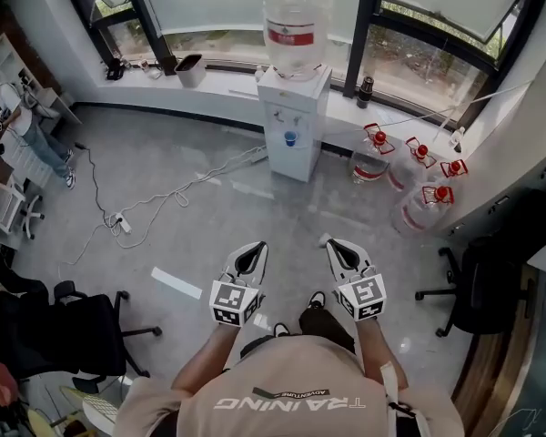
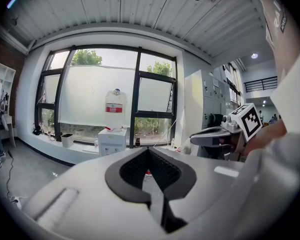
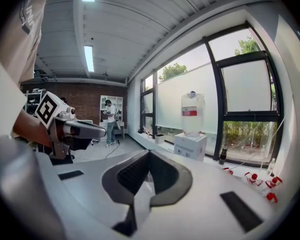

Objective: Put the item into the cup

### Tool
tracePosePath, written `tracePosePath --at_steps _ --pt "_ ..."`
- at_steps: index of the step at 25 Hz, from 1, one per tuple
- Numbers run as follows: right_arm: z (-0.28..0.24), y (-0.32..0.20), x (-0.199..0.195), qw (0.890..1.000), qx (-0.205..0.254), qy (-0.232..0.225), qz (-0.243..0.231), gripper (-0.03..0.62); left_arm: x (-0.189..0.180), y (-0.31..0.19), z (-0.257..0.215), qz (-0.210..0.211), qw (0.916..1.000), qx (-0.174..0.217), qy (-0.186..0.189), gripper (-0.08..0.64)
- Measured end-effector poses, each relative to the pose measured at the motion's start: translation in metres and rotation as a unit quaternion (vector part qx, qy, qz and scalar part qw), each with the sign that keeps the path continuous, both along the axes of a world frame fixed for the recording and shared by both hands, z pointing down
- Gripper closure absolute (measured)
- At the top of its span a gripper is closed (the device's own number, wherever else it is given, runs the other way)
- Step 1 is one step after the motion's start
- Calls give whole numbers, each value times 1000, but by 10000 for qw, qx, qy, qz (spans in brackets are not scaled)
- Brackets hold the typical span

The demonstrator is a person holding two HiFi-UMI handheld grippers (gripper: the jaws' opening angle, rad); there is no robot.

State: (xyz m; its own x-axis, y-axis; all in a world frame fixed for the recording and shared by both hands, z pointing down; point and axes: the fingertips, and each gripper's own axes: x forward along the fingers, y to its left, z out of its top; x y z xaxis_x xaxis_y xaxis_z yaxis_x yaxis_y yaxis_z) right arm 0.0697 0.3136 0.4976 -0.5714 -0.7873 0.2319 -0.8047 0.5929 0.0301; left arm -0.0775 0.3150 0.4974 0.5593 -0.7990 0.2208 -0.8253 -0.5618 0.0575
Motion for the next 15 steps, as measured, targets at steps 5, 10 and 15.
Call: tracePosePath --at_steps 5,10,15 --pt "5 -40 18 9999 15 -39 -103 581 26 -33 -2 -24 10000 -28 -24 552" --pt "5 -81 45 9998 81 -11 -158 581 48 -72 -9 -183 9998 -30 59 552" --pt "15 -120 65 9995 -47 41 -311 581 66 -110 -14 -365 9993 35 -33 552"
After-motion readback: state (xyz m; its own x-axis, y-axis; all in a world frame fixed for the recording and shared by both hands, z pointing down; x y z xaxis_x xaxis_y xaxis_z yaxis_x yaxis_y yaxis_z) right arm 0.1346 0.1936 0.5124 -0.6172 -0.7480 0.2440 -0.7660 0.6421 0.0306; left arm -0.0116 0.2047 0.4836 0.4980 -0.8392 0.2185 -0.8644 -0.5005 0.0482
